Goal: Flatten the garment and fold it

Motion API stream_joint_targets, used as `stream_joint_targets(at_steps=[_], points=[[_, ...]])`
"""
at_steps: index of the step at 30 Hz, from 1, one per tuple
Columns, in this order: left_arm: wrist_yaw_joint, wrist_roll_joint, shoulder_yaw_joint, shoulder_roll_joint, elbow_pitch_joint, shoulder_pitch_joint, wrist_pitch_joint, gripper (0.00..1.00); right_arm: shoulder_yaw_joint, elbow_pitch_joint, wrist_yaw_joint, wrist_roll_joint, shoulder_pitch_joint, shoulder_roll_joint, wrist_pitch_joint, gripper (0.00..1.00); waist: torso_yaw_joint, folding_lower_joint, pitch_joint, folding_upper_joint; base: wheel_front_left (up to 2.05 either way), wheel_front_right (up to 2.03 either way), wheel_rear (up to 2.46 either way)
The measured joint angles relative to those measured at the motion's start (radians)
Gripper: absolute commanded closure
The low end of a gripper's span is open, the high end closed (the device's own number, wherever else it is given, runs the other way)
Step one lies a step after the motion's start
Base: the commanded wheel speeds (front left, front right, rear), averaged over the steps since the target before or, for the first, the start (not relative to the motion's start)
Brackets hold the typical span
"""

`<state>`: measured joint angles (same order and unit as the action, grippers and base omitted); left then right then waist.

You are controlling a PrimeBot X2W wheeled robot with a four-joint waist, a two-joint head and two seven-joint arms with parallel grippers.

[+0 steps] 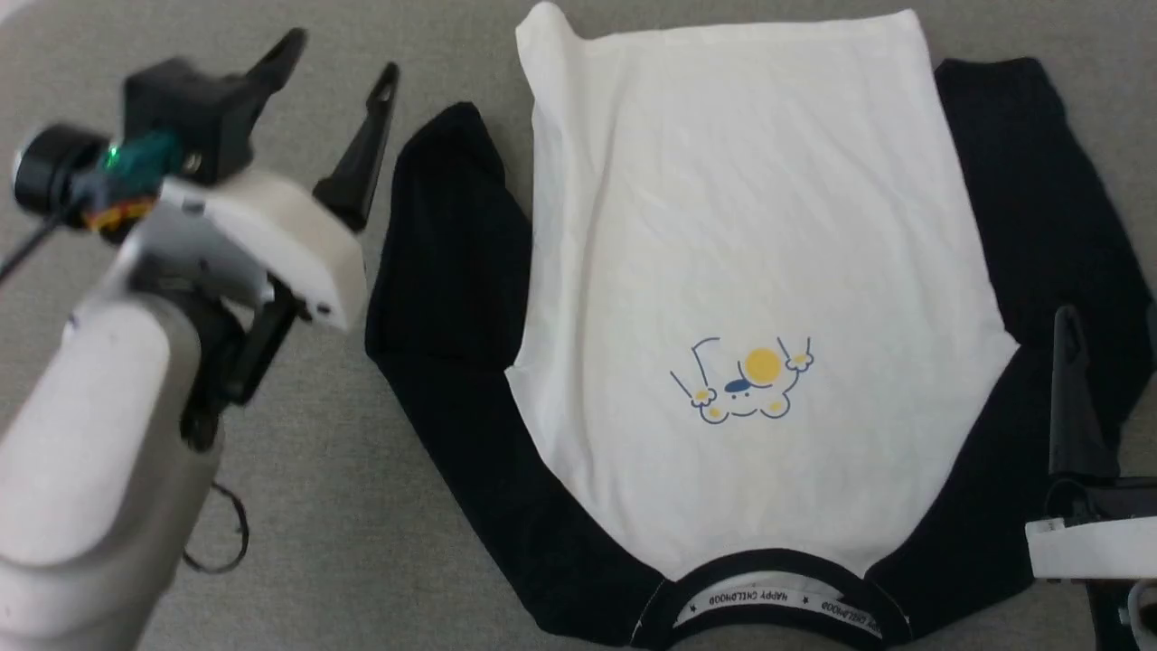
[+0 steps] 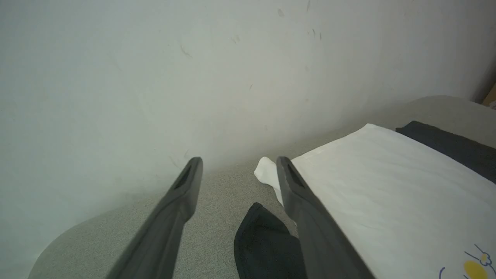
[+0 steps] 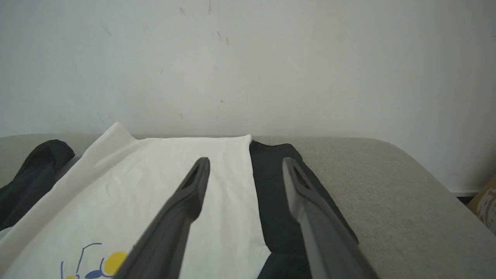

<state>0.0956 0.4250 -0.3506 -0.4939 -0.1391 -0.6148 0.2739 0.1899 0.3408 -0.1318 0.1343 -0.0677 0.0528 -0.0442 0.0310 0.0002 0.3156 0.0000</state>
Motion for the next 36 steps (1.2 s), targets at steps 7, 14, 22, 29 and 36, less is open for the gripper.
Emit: stream_joint_targets(at_steps=[7, 14, 22, 29, 36], points=[[-0.123, 0.044, -0.073, -0.021, 0.152, -0.219, 0.241, 0.0, -0.013, 0.006, 0.0, 0.012, 0.065, 0.011, 0.008, 0.0, -0.003, 0.0001, 0.117, 0.0, 0.0, 0.0, 0.0], [-0.16, 0.048, -0.113, -0.055, 0.254, -0.301, 0.369, 0.0, -0.021, -0.004, 0.0, 0.035, 0.086, 0.02, 0.008, 0.0, -0.021, 0.0001, 0.206, 0.0, 0.0, 0.0, 0.0], [-0.167, 0.073, -0.116, -0.061, 0.292, -0.325, 0.403, 0.0, -0.019, -0.021, 0.0, 0.045, 0.103, 0.027, 0.001, 0.0, -0.054, -0.0001, 0.276, 0.0, 0.0, 0.0, 0.0], [-0.164, 0.076, -0.116, -0.06, 0.316, -0.325, 0.393, 0.55, -0.023, -0.029, 0.0, 0.049, 0.118, 0.034, -0.001, 0.0, -0.07, -0.0002, 0.309, 0.0, 0.0, 0.0, 0.0], [-0.149, 0.093, -0.102, -0.045, 0.323, -0.325, 0.36, 1.0, -0.021, -0.03, 0.0, 0.051, 0.128, 0.042, -0.001, 0.0, -0.071, -0.0002, 0.32, 0.0, 0.0, 0.0, 0.0]])
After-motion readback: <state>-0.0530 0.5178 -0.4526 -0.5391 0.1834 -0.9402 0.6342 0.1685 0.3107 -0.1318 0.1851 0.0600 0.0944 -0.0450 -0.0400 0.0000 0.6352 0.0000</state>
